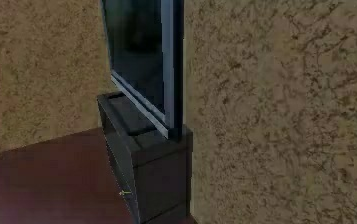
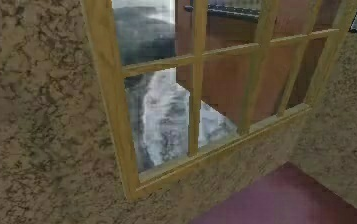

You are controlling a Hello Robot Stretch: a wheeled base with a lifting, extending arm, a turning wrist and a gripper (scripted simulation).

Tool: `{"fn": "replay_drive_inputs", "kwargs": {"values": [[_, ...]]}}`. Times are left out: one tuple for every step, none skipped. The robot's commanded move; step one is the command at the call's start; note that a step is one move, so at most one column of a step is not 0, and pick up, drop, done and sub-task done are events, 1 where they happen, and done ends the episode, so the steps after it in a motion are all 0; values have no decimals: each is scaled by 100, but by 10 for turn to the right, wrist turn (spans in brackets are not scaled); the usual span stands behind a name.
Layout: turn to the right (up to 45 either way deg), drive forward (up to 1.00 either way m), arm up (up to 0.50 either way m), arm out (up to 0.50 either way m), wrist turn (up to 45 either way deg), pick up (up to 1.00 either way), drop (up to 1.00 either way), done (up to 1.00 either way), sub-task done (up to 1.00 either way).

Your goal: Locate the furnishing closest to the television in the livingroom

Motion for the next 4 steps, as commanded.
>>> {"fn": "replay_drive_inputs", "kwargs": {"values": [[-450,0,0,0,0,0,0,0,0],[-450,0,0,0,0,0,0,0,0],[-390,0,0,0,0,0,0,0,0],[0,100,0,0,0,0,0,0,0]]}}
